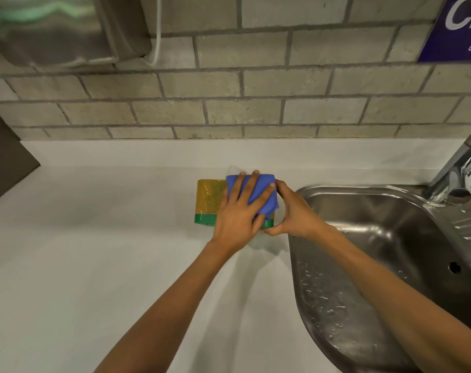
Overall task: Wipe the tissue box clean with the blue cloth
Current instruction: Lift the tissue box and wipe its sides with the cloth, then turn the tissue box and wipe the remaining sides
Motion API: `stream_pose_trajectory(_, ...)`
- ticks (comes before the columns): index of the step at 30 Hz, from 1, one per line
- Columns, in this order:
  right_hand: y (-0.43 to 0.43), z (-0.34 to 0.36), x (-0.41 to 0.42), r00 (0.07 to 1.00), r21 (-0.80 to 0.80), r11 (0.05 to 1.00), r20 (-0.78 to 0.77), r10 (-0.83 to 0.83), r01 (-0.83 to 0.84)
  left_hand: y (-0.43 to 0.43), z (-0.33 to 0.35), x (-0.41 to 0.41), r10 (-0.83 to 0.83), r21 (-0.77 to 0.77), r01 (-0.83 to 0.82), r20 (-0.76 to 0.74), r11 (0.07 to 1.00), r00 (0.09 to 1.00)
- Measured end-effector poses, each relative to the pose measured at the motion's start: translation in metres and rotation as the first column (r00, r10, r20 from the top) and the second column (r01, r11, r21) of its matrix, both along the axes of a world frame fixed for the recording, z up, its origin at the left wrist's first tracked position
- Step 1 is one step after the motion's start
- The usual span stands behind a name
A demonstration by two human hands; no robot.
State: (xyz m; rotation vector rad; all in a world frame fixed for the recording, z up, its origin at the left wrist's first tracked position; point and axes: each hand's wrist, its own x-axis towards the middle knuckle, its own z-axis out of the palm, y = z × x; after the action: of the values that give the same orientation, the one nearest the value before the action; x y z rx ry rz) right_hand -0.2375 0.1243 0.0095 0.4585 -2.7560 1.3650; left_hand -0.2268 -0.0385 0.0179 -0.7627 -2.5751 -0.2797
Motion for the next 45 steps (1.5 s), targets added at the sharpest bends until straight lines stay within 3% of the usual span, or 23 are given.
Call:
stream_pose_trajectory(2,-0.001,-0.004,0.004,1.000,0.004,1.000,-0.017,-0.016,0.016,0.002,-0.002,-0.006,0.175,0.074,-0.183,0.106,0.980,0.979)
stream_pose_trajectory(4,-0.003,-0.008,0.009,0.999,0.019,0.999,-0.038,-0.030,0.031,-0.009,-0.005,-0.008,0.367,0.195,-0.394,0.162,0.898,0.916)
stream_pose_trajectory(7,-0.007,-0.016,0.021,0.997,0.004,1.000,-0.069,-0.024,0.024,-0.029,-0.006,0.003,0.458,0.521,-0.566,0.333,0.639,0.824)
stream_pose_trajectory(9,-0.010,-0.023,0.031,0.997,0.000,1.000,-0.078,-0.018,0.018,-0.041,-0.009,0.009,0.404,0.612,-0.662,0.525,0.432,0.749)
stream_pose_trajectory(12,-0.016,-0.028,0.049,0.997,-0.003,1.000,-0.076,-0.022,0.021,-0.052,-0.010,0.015,0.294,0.560,-0.766,0.710,0.315,0.640)
stream_pose_trajectory(21,-0.039,-0.045,0.069,0.998,-0.125,0.992,-0.063,-0.013,0.005,-0.055,-0.012,0.016,-0.051,0.522,-0.851,0.850,-0.062,0.525)
stream_pose_trajectory(27,-0.041,-0.052,0.086,0.996,-0.151,0.988,-0.087,0.009,-0.022,-0.055,-0.020,0.021,-0.078,0.519,-0.854,0.851,-0.025,0.519)
stream_pose_trajectory(34,-0.053,-0.061,0.104,0.997,-0.146,0.988,-0.061,0.036,-0.045,-0.059,-0.019,0.010,0.044,0.554,-0.832,0.832,-0.023,0.553)
stream_pose_trajectory(40,-0.064,-0.053,0.117,0.995,-0.134,0.988,-0.072,0.068,-0.077,-0.066,-0.008,-0.004,-0.054,0.580,-0.814,0.812,-0.044,0.581)
stream_pose_trajectory(42,-0.058,-0.044,0.111,0.988,-0.179,0.984,-0.150,-0.035,0.008,-0.069,-0.007,0.003,-0.064,0.591,-0.805,0.803,-0.050,0.593)
stream_pose_trajectory(45,-0.038,-0.021,0.079,0.892,-0.289,0.935,-0.338,-0.301,0.206,-0.065,-0.011,0.024,-0.061,0.622,-0.781,0.778,-0.064,0.625)
